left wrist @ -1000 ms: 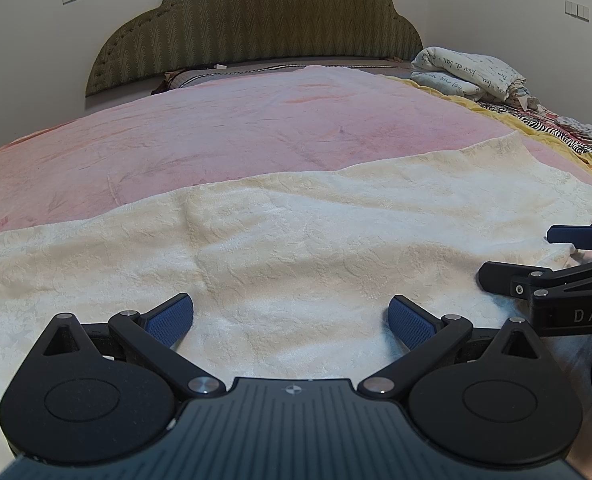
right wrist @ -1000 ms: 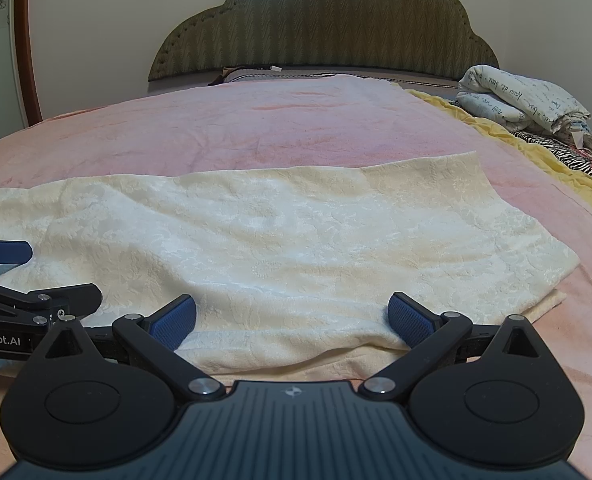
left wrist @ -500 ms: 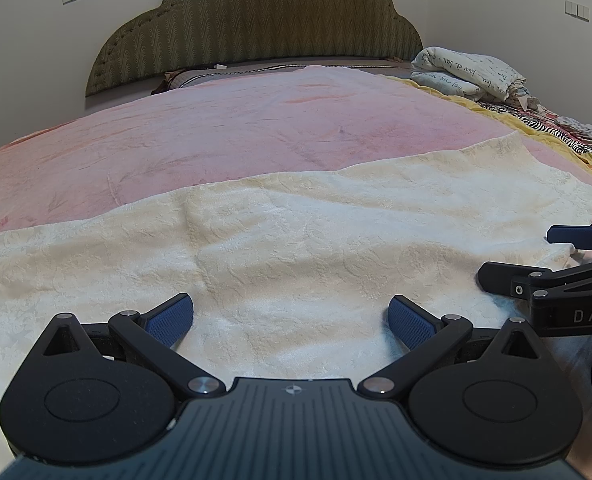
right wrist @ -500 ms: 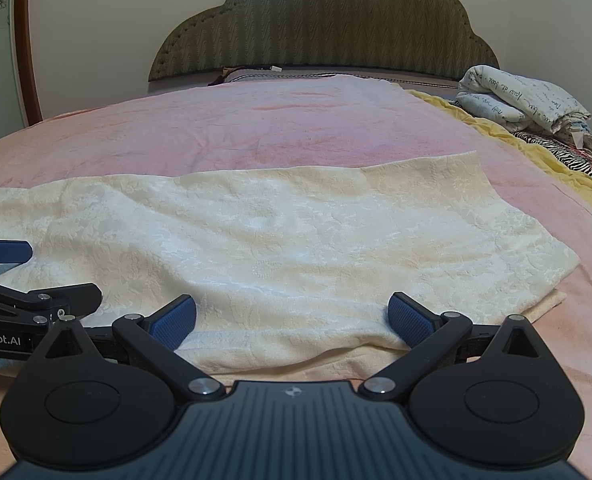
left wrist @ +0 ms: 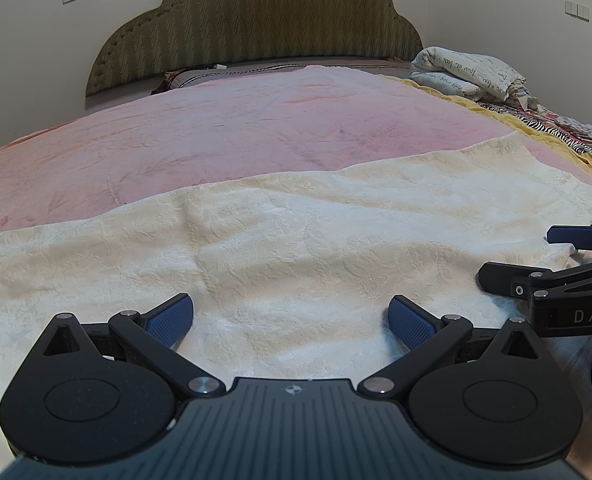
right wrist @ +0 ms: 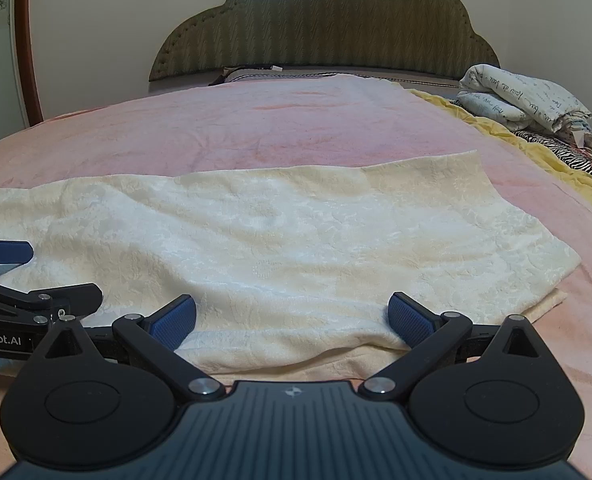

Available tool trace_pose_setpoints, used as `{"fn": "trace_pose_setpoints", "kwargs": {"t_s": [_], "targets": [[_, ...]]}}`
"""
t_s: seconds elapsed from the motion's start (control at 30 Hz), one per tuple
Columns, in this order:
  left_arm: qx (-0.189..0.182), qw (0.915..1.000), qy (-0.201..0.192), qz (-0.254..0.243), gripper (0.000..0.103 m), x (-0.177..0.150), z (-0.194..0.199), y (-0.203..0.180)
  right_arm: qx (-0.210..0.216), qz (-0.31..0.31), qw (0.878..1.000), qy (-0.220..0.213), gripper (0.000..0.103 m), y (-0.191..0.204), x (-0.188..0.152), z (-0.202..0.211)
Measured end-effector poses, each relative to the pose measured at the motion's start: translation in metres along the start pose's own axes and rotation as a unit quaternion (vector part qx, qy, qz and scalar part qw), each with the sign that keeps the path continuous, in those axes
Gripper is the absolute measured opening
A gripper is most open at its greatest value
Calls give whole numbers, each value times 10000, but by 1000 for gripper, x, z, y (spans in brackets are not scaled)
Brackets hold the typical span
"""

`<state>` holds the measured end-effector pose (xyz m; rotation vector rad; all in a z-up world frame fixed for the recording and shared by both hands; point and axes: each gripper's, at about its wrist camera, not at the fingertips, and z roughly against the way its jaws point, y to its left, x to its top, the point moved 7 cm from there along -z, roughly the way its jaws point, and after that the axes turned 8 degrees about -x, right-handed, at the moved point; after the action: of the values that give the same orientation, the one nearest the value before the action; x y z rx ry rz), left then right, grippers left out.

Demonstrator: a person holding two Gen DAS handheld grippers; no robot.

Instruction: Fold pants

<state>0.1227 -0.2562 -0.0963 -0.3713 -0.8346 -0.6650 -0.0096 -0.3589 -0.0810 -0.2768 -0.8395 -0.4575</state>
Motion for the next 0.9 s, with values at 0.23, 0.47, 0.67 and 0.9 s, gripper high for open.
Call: {"fn": "trace_pose_setpoints", "kwargs": {"t_s": [0.23,0.47,0.67,0.9], "targets": [[-1,10000,0,1,103,0,0,-1,17,-7,10000,-2,103,-3,-1,1],[-1,10000,-1,1,103,0,0,-1,16,-2,10000,0,103,-3,-1,0],[-1,10000,-1,2,103,0,0,0,22,-7,10000,-3,103,-3,-1,0],[-2,10000,0,3,103,0,0,0,32,-11,10000,-2,103,-2,0,0]]}}
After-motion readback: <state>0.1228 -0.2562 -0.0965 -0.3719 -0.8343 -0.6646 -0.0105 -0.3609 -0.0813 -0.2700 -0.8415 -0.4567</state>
